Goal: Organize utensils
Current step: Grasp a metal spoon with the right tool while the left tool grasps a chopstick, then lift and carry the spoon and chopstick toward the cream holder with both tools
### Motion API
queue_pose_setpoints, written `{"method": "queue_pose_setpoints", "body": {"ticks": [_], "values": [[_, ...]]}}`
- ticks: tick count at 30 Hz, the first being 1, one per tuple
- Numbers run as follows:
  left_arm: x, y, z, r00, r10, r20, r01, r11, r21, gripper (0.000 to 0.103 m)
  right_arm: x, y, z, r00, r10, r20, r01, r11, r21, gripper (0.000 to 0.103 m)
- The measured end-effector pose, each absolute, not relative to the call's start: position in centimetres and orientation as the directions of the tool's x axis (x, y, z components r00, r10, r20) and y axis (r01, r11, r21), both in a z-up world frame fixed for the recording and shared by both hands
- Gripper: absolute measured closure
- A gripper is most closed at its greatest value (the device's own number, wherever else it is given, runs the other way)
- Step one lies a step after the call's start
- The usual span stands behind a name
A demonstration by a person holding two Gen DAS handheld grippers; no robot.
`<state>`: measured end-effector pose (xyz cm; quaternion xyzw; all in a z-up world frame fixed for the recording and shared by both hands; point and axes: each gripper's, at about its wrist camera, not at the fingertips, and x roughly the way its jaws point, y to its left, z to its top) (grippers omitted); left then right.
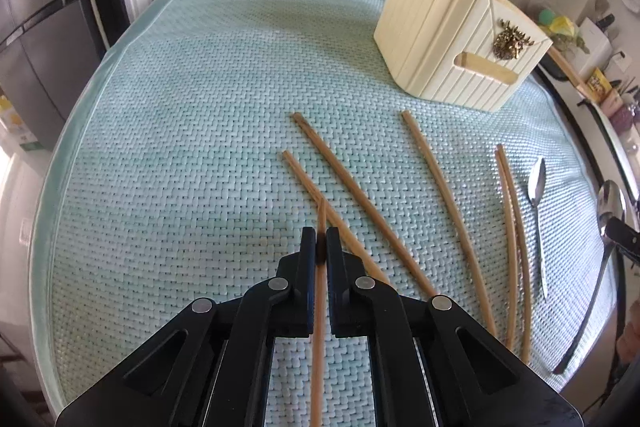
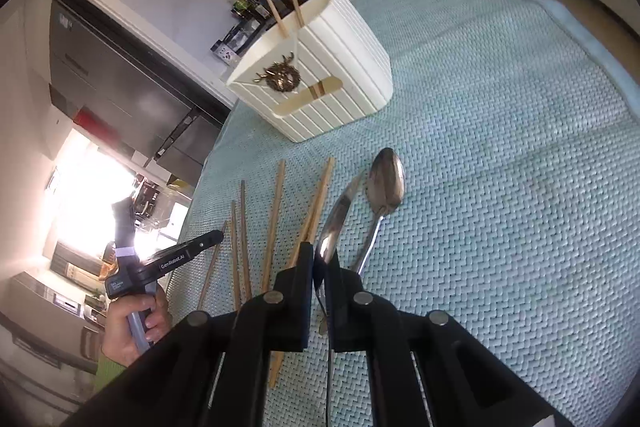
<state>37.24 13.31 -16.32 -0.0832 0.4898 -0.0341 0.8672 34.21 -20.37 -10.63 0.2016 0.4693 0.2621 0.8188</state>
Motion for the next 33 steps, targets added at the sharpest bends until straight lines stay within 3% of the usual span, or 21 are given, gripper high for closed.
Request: {"method": "queue_pose_setpoints", "body": {"ticks": [11, 33], "values": [[33.2, 12.9, -11.8, 0.609, -0.182, -0.772, 0.017, 0.976, -0.216, 0.100, 31.8, -22.1, -5.2, 0.510, 0.572, -0.642, -0.365, 0.820, 0.440, 0.098], [24.6, 11.6, -1.9, 0.798, -0.213, -0.564, 0.139, 0.975, -0.173, 0.101, 28.5, -21.1, -0.8, 0.608, 0.513, -0.605, -0.460, 0.849, 0.258, 0.098]]}}
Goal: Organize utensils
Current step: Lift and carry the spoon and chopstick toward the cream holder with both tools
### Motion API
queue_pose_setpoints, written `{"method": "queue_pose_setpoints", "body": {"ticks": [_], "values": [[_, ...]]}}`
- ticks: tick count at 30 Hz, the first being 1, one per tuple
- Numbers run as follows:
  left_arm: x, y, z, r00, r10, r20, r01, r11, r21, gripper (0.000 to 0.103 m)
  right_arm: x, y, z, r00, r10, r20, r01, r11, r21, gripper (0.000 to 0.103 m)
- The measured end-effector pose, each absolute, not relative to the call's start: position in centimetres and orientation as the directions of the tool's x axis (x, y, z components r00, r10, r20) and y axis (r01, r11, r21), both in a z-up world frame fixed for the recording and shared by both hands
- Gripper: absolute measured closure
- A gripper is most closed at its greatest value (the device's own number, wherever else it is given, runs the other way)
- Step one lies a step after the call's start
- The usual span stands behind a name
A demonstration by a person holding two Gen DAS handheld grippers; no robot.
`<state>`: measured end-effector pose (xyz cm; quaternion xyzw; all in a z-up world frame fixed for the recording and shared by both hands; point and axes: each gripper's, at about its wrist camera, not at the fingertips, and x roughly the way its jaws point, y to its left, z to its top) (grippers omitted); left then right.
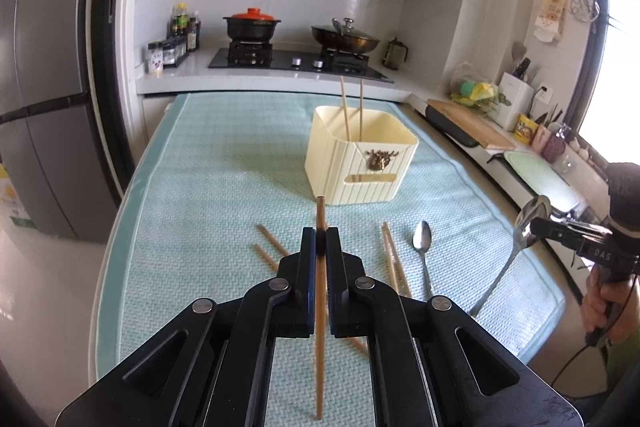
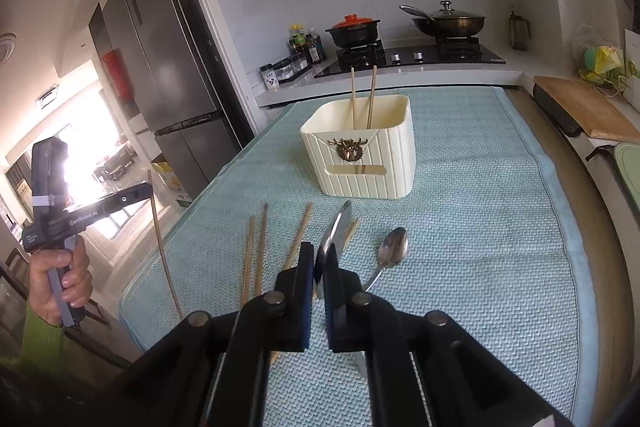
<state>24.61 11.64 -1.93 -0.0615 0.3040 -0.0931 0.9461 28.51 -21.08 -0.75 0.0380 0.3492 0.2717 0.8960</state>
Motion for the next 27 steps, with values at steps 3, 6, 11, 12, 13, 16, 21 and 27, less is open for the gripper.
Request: {"method": "queue_pose_setpoints", "body": {"ticks": [3, 6, 11, 12, 13, 16, 21, 27], "values": [[24.1, 11.3, -1.6, 0.801, -0.213, -0.559, 0.150, 0.976, -0.158, 0.101, 28.4, -21.0, -0.5, 0.613, 0.514, -0.601, -0.464, 0.849, 0.253, 0.098], [24.2, 11.2, -1.6, 0.802, -0.215, -0.557, 0.149, 0.976, -0.162, 0.101, 28.4, -21.1, -0.4, 0.619, 0.515, -0.593, -0.462, 0.849, 0.256, 0.099], [23.9, 11.3, -1.1, 0.821, -0.212, -0.530, 0.145, 0.976, -0.164, 0.101, 28.3, -21.5, 0.0, 0.636, 0.514, -0.575, -0.455, 0.852, 0.259, 0.100], [23.7, 11.1, -0.9, 0.827, -0.207, -0.523, 0.148, 0.977, -0.154, 0.101, 28.3, -21.6, 0.1, 0.638, 0.514, -0.574, -0.455, 0.852, 0.258, 0.100], [23.5, 10.9, -0.7, 0.833, -0.199, -0.516, 0.148, 0.979, -0.138, 0.101, 28.3, -21.6, 0.1, 0.639, 0.512, -0.573, -0.454, 0.853, 0.256, 0.100], [22.9, 10.2, -0.3, 0.850, -0.168, -0.500, 0.144, 0.986, -0.087, 0.101, 28.2, -21.9, 0.3, 0.645, 0.508, -0.571, -0.449, 0.856, 0.255, 0.100], [22.1, 9.1, 0.1, 0.870, -0.138, -0.474, 0.143, 0.989, -0.025, 0.101, 28.4, -22.1, 0.3, 0.647, 0.508, -0.569, -0.445, 0.857, 0.259, 0.100], [21.1, 8.2, 0.8, 0.891, -0.123, -0.437, 0.149, 0.989, 0.026, 0.101, 28.4, -22.0, 0.2, 0.646, 0.506, -0.572, -0.441, 0.859, 0.262, 0.100]]}}
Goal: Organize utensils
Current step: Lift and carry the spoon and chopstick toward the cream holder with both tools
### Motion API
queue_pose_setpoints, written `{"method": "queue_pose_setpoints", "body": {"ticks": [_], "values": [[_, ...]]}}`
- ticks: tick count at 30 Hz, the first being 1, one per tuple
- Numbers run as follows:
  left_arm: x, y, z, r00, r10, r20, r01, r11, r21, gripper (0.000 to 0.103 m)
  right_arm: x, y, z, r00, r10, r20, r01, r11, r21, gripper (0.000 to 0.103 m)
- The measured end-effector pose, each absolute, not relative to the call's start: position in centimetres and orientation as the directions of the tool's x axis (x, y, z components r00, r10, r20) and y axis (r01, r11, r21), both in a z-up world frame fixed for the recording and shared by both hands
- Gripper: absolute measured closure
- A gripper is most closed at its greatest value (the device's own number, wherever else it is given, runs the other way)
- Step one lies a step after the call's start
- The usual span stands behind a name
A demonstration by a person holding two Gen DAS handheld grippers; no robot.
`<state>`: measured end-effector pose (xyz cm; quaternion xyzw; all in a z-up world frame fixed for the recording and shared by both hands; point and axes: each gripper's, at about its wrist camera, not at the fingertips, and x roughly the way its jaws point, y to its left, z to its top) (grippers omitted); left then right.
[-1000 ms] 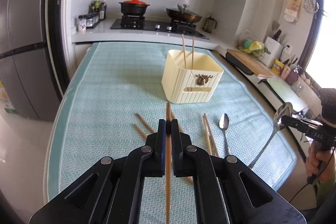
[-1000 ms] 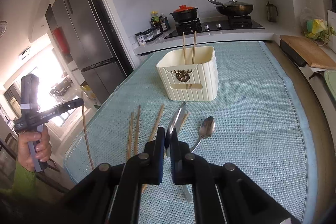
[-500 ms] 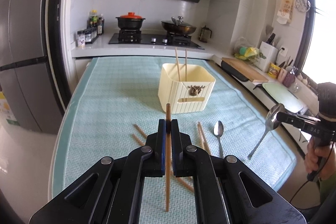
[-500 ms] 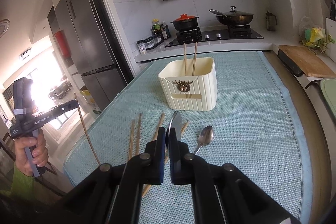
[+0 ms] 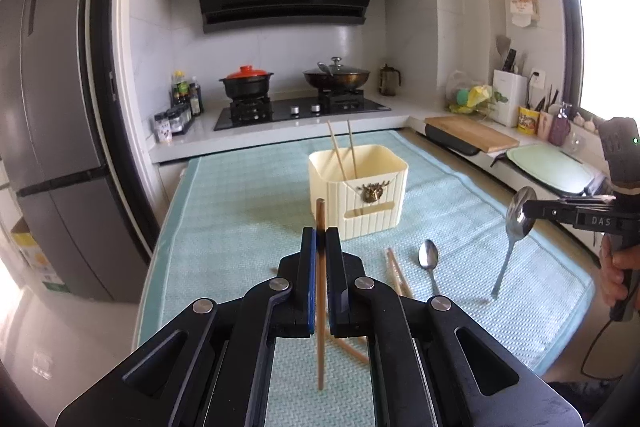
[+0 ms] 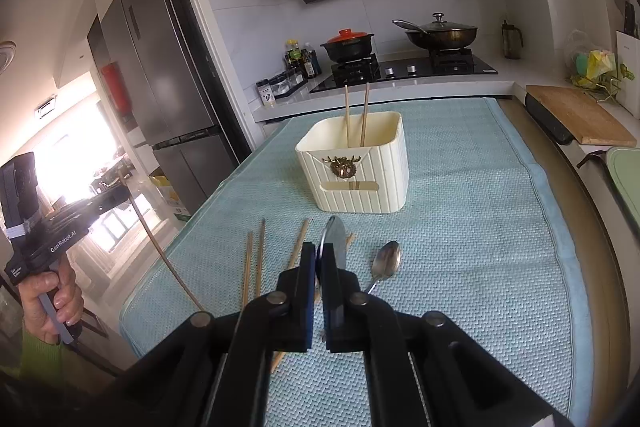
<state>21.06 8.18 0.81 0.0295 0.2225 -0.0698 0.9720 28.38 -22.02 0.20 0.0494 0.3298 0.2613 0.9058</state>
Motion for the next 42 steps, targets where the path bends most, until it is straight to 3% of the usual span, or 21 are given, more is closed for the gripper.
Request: {"method": "queue_pose_setpoints", "body": {"ticks": [21, 34, 42], "values": [[25.7, 10.4, 5.3, 0.885, -0.237, -0.401, 0.195, 0.970, -0.142, 0.101, 31.2, -22.3, 3.6, 0.653, 0.551, -0.520, -0.456, 0.834, 0.311, 0.100], [32.8, 9.7, 12.6, 0.891, -0.300, -0.340, 0.257, 0.952, -0.167, 0.101, 37.5, -22.1, 9.7, 0.678, 0.608, -0.414, -0.474, 0.792, 0.386, 0.100], [39.8, 8.5, 16.0, 0.907, -0.279, -0.315, 0.236, 0.957, -0.169, 0.101, 43.6, -19.9, 13.9, 0.686, 0.648, -0.331, -0.503, 0.751, 0.427, 0.100]]}}
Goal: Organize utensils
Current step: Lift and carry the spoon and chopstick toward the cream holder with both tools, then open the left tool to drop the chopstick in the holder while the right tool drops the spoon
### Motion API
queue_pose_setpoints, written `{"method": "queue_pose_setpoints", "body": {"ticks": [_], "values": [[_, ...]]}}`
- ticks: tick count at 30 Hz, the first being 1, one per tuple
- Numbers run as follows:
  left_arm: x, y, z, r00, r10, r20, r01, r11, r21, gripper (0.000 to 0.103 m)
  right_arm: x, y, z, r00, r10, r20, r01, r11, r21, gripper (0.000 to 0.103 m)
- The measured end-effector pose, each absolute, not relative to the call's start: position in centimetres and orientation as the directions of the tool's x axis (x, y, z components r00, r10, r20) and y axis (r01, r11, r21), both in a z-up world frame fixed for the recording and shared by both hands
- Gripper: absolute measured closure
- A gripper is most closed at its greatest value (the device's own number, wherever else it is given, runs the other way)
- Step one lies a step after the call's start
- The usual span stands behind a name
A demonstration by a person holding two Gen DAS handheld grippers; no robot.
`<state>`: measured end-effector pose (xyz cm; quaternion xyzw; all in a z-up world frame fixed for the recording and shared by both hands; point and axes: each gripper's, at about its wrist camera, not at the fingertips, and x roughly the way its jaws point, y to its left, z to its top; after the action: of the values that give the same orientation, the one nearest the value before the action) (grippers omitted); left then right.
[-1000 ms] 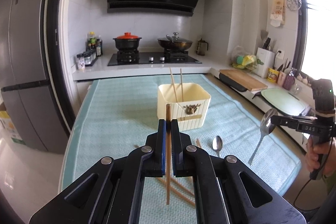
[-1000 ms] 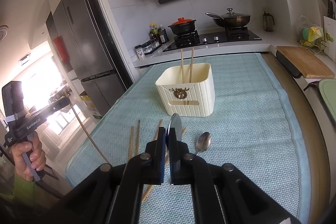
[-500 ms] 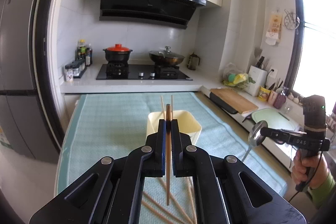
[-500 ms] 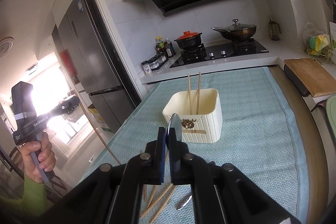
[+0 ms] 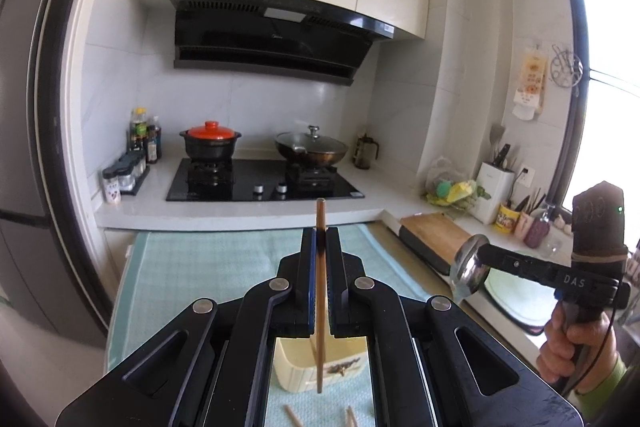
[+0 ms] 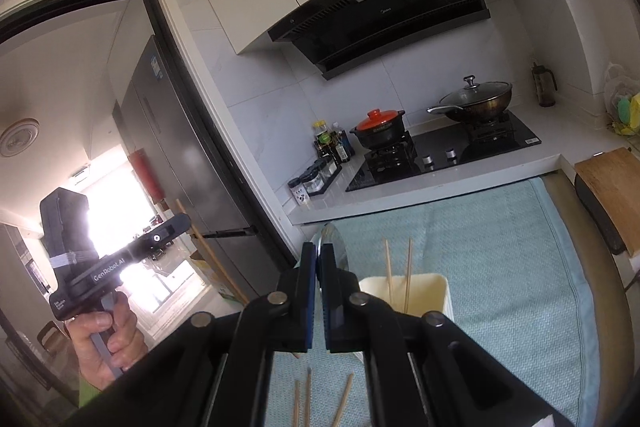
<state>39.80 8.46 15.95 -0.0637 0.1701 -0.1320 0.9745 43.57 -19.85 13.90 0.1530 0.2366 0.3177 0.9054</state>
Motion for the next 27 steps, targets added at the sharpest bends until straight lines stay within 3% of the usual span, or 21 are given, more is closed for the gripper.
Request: {"method": "queue_pose_setpoints", "body": {"ticks": [11, 20, 25, 27], "values": [[51.0, 6.3, 10.6, 0.864, -0.234, -0.446, 0.172, 0.969, -0.175, 0.101, 52.5, -16.9, 10.3, 0.663, 0.705, -0.252, -0.536, 0.682, 0.498, 0.100], [56.2, 4.9, 2.4, 0.768, -0.209, -0.605, 0.123, 0.976, -0.181, 0.101, 58.4, -16.8, 1.8, 0.611, 0.640, -0.465, -0.387, 0.754, 0.530, 0.101], [58.4, 4.8, -0.3, 0.719, -0.199, -0.665, 0.088, 0.976, -0.197, 0.101, 60.3, -16.9, 0.0, 0.584, 0.614, -0.531, -0.322, 0.776, 0.542, 0.101], [59.2, 4.9, -0.8, 0.706, -0.175, -0.686, 0.055, 0.980, -0.193, 0.096, 60.9, -16.9, 0.1, 0.586, 0.587, -0.559, -0.295, 0.797, 0.527, 0.097]]}}
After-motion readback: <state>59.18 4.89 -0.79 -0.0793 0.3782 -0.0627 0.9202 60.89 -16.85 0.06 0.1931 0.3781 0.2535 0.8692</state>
